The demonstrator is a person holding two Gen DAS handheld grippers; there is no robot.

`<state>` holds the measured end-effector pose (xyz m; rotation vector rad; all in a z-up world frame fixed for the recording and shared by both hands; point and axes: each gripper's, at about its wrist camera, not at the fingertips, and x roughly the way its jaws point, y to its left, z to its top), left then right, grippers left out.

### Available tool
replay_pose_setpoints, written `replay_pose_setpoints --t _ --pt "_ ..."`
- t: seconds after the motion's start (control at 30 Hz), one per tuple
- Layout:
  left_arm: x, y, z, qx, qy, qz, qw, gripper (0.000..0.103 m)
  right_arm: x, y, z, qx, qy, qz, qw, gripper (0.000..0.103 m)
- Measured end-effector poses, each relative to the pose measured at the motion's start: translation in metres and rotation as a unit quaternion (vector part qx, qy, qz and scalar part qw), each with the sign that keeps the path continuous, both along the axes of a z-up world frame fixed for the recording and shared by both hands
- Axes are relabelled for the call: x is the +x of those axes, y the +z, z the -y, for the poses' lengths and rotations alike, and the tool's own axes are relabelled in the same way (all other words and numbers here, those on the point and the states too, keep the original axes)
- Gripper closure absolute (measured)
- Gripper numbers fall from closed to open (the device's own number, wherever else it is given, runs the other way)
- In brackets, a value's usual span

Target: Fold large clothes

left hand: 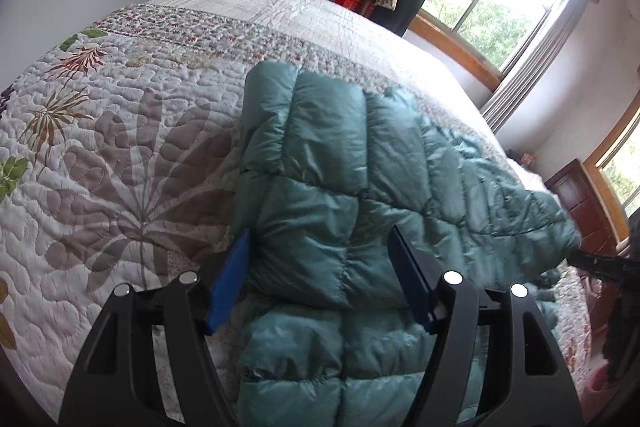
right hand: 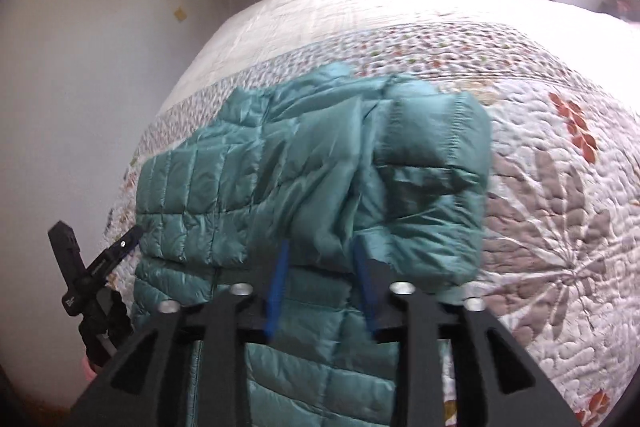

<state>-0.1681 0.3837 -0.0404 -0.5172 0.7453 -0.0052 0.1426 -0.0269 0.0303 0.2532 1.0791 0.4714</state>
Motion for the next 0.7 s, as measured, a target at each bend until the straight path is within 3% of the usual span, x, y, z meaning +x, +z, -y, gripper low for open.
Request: replay_pose_setpoints --t 0.17,0.3,0.33,0.47,0.6,0.7 --pt "-0.01 0.016 0.015 0.016 -0.023 0.039 0.9988 0.033 0.015 -0.016 0.017 0.031 -0.007 -0.011 0.999 0.056" --pt "-0.001 0.007 0.025 0.036 -0.039 0.025 0.9983 0.033 0.033 -0.038 0.012 0.044 -0.009 -0.033 0.998 0.056" --pt "0.003 0.002 0.026 0.041 -0.041 0.015 0.9982 0.033 0.035 -0.043 0.005 0.048 -0.006 -0.037 0.998 0.058" --pt "0.011 -0.009 0.024 0.05 -0.041 -0.003 0.9979 0.033 0.037 -0.054 0.002 0.062 0.009 -0.044 0.997 0.087" --pt "0.012 -0.011 0.022 0.041 -0.046 -0.004 0.9981 0.033 0.03 -0.042 0.016 0.078 0.007 -0.031 0.996 0.093" --pt "0.014 -0.014 0.026 0.049 -0.049 -0.012 0.9975 0.033 0.025 -0.041 0.019 0.035 -0.01 -0.027 0.999 0.094"
